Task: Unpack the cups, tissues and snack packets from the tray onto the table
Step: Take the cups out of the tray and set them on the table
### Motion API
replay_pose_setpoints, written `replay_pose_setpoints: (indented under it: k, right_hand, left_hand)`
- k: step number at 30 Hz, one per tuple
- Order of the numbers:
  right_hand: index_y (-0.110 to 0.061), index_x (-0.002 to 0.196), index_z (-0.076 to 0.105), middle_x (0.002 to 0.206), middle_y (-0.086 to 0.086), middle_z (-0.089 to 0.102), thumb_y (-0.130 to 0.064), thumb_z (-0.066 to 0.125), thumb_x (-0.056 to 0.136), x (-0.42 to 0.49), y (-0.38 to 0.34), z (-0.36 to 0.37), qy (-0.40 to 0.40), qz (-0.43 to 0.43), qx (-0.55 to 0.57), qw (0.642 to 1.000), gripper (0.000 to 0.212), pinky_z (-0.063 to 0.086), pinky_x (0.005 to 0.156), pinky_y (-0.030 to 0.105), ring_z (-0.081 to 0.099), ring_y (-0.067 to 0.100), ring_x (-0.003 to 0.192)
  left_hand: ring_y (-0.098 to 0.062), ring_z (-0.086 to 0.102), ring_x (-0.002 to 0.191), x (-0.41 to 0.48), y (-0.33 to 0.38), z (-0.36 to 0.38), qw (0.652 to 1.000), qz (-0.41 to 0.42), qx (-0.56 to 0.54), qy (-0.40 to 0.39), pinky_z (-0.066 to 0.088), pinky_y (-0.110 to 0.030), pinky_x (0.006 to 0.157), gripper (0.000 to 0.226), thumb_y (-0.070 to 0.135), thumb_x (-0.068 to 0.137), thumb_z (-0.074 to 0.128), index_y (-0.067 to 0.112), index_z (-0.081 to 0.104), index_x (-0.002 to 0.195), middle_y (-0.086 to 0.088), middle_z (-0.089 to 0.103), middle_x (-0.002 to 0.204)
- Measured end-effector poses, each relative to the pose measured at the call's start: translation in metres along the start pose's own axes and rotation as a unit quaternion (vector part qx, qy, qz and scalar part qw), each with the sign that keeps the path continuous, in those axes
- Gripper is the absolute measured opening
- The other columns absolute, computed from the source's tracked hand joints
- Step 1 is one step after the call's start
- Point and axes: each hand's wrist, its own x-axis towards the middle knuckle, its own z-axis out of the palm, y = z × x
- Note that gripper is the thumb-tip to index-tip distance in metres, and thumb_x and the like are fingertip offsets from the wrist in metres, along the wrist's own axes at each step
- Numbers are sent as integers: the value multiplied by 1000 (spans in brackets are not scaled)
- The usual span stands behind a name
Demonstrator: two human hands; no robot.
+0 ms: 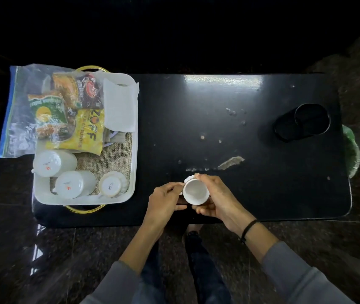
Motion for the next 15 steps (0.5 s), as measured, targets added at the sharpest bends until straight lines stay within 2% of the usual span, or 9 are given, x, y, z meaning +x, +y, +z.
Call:
replay_pose_setpoints:
  k: [5, 9, 12, 14, 15]
  right_hand:
    - [-28, 116, 57, 113, 20, 72, -61, 60, 90, 5, -2, 0, 5, 18, -19, 1000, 42, 54, 48, 24, 70, 23, 63]
    - [-27, 114, 59, 105, 19, 74, -61, 57, 93, 6, -6, 0, 26, 18, -41, 999, 40, 55, 48, 26, 71, 25, 61]
    - [-28, 107, 65, 88, 14, 78, -62, 51, 96, 4, -7, -4, 62, -23, -129, 989, 39, 56, 48, 26, 72, 22, 53]
    - [-27, 98, 67, 74, 8, 77, -61, 45, 98, 2, -9, -7, 101, -68, -229, 966, 40, 59, 51, 27, 72, 20, 52]
    - [-26, 96, 67, 73, 6, 76, -60, 43, 100, 2, -11, -8, 117, -88, -275, 950, 42, 61, 53, 29, 72, 19, 56]
  left_hand:
    - [-13, 78, 84, 4, -3, 1, 1000, 1, 0, 4, 63, -26, 67, 21, 22, 99, 60, 14, 77, 108, -4, 78, 100]
    - [-12, 78, 82, 8, -5, 0, 1000, 6, 4, 6, 62, -24, 65, 19, 24, 99, 60, 17, 77, 106, -2, 78, 99]
    - [-12, 78, 81, 9, -5, 1, 999, 12, 30, 11, 63, -25, 65, 21, 23, 100, 59, 15, 76, 107, -3, 78, 99]
    - [-14, 78, 78, 10, -3, 0, 998, 16, 51, 15, 63, -25, 64, 22, 22, 101, 57, 13, 75, 110, -5, 77, 96]
    - [-15, 77, 76, 9, -1, 0, 998, 21, 65, 19, 63, -25, 62, 23, 22, 101, 55, 12, 74, 111, -6, 77, 93]
